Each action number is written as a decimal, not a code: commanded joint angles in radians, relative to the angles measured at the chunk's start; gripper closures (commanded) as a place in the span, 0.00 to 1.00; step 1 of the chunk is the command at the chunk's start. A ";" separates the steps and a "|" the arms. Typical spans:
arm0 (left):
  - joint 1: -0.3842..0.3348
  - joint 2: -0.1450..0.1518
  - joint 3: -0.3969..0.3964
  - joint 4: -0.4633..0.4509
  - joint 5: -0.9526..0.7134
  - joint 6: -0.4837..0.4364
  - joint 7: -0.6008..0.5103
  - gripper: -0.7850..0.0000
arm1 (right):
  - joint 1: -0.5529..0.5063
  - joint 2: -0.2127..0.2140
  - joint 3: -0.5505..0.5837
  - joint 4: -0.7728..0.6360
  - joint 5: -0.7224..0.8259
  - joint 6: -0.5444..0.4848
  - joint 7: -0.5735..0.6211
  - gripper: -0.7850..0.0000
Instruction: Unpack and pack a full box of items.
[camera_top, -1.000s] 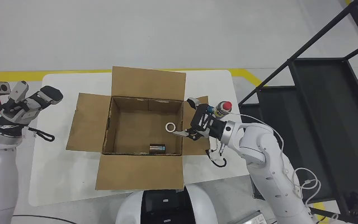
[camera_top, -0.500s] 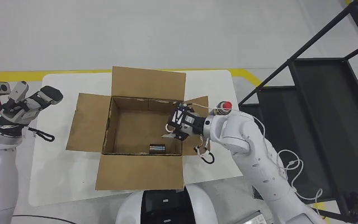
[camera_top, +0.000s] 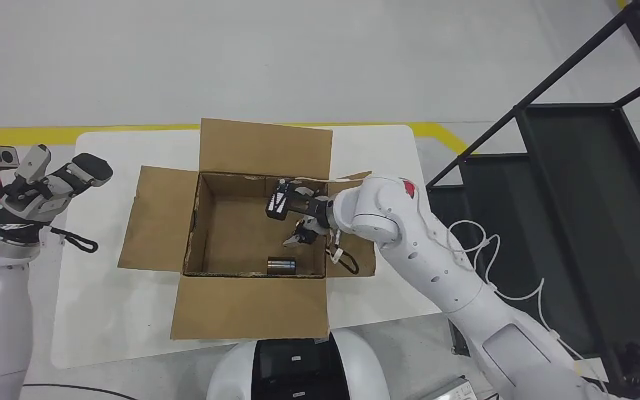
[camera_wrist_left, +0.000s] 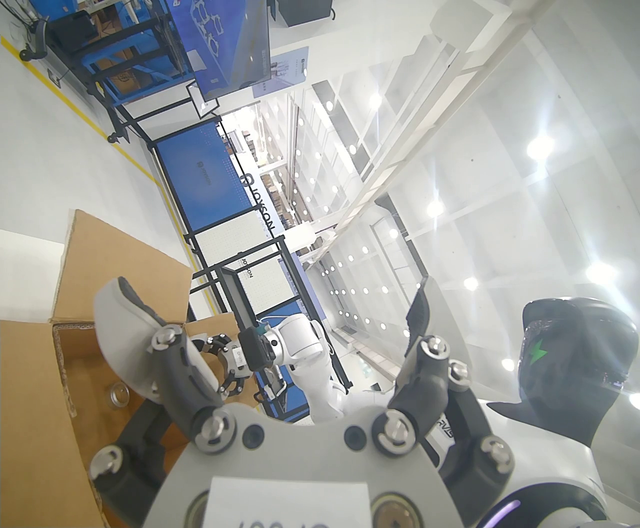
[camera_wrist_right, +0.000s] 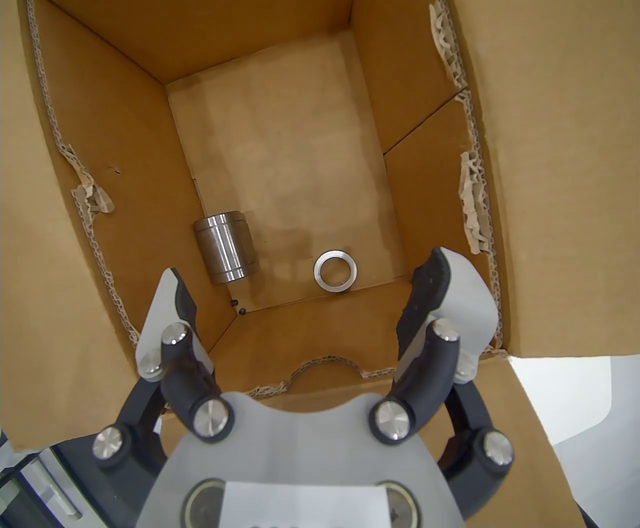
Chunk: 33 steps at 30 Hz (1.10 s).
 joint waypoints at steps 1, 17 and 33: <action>0.000 0.000 0.000 0.000 0.000 0.000 0.000 0.00 | 0.000 0.000 0.000 0.000 0.000 0.000 0.000 0.00; 0.000 0.000 0.000 0.000 0.000 0.000 0.000 0.00 | 0.096 -0.034 -0.140 0.096 -0.083 0.021 0.017 0.00; 0.000 0.000 0.000 0.000 0.000 0.000 0.000 0.00 | 0.209 -0.095 -0.285 0.340 -0.156 0.051 0.021 0.40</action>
